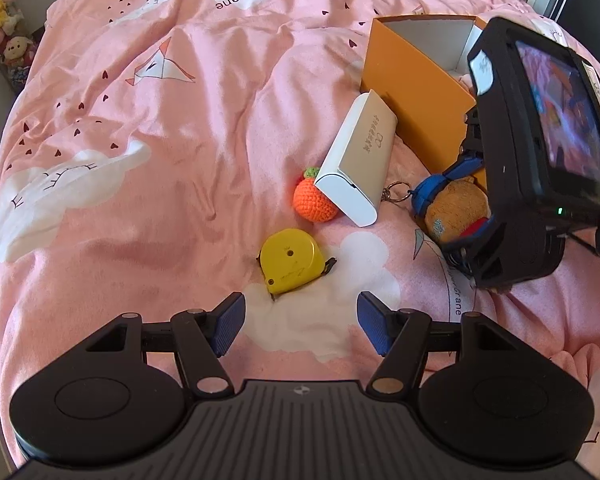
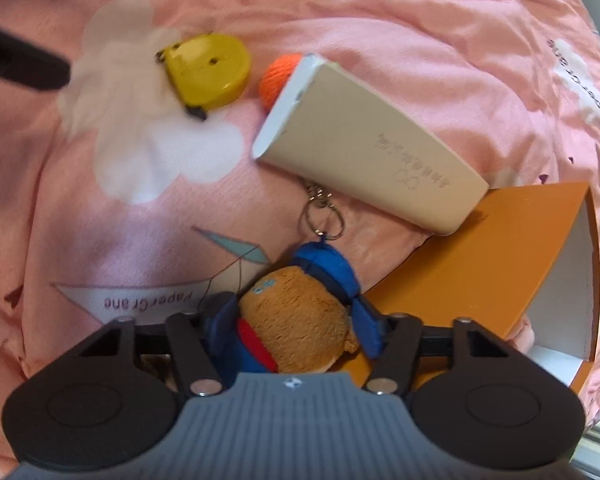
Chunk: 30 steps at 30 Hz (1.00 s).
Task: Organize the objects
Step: 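Grasp the brown bear keychain plush beside the shoebox with the right tool, then carry the bear plush into the shoebox with the right tool while the left tool grasps the yellow tape measure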
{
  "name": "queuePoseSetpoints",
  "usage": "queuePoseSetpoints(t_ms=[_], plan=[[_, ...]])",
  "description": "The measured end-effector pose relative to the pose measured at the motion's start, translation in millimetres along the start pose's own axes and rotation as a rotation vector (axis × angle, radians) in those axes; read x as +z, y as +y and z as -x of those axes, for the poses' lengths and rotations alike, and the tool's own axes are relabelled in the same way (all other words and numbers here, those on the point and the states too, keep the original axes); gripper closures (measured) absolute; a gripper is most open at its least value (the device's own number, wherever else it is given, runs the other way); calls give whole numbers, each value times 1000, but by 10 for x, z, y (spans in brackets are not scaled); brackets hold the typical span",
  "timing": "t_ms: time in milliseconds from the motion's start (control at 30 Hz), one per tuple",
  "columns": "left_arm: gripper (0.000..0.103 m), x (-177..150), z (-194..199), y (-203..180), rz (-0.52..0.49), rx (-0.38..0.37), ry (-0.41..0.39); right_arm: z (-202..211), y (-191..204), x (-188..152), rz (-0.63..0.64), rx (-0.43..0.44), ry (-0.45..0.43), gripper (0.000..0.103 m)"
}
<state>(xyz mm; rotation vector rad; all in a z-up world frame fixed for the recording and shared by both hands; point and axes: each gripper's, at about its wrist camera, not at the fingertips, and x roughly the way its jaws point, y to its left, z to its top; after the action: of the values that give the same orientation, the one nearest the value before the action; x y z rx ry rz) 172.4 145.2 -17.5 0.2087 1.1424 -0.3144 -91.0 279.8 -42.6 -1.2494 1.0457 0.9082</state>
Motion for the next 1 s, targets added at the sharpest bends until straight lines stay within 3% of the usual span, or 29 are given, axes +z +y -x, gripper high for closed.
queuePoseSetpoints(t_ms=[67, 267, 433, 533, 733, 867, 1000], plan=[[28, -3, 10, 9, 3, -5, 0, 91, -2, -21, -4, -2, -34, 53], [30, -6, 23, 23, 13, -15, 1, 424, -14, -127, 12, 8, -122, 54], [30, 2, 66, 0, -2, -23, -10, 782, -57, -73, -21, 107, -253, 54], [31, 0, 53, 0, -1, -25, -6, 734, -71, 31, -57, 164, -308, 53], [31, -51, 2, -27, -2, -45, 12, 495, -56, 71, -107, 220, -297, 43], [31, -42, -42, -28, -6, -47, 20, 476, -209, 43, -229, 227, -254, 22], [32, -15, -65, 7, 15, -60, 24, 430, -311, -12, -336, 307, -186, 23]])
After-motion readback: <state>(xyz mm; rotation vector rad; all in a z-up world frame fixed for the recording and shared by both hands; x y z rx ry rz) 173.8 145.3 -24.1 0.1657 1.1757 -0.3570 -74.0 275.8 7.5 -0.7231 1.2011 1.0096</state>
